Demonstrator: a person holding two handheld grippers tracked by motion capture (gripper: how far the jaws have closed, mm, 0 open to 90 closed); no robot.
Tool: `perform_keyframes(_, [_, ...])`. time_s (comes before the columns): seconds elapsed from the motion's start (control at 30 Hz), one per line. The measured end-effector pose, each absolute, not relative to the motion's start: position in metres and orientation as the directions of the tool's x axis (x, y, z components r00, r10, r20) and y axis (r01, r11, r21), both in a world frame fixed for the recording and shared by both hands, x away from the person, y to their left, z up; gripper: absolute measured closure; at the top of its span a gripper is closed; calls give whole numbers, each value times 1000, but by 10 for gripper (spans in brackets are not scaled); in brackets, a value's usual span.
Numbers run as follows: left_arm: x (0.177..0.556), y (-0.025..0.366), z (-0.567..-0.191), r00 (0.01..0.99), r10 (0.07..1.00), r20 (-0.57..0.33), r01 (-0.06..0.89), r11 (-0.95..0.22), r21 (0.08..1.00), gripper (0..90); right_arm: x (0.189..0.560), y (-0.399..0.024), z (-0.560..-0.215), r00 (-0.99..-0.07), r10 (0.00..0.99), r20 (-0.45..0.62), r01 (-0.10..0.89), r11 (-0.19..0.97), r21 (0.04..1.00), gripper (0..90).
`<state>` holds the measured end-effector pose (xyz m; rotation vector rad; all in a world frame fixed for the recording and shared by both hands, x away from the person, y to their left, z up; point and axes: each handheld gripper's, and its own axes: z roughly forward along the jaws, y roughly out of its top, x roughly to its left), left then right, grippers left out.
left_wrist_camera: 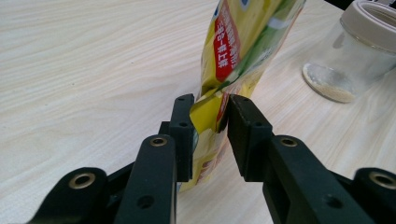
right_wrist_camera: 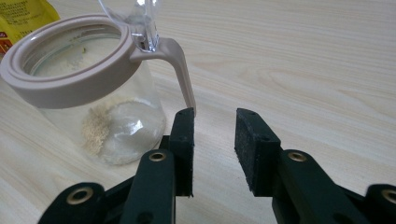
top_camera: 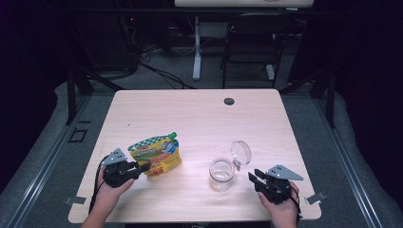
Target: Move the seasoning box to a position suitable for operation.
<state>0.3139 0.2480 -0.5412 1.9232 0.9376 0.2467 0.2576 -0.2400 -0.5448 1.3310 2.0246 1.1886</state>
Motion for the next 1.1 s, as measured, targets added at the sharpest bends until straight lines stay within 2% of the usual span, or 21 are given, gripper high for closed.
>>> perform_keyframes(0.2, [308, 244, -540, 687, 694, -216, 517, -256, 817, 766, 262, -241, -544, -438, 893, 102, 519, 159, 840, 680])
perform_keyframes(0.63, [307, 241, -540, 679, 692, -246, 538, -241, 807, 780, 261, -242, -543, -438, 892, 109, 520, 152, 840, 670])
perform_keyframes(1.1, [316, 237, -545, 696, 659, -285, 549, -233, 802, 645, 258, -244, -546, -427, 898, 110, 532, 150, 834, 664])
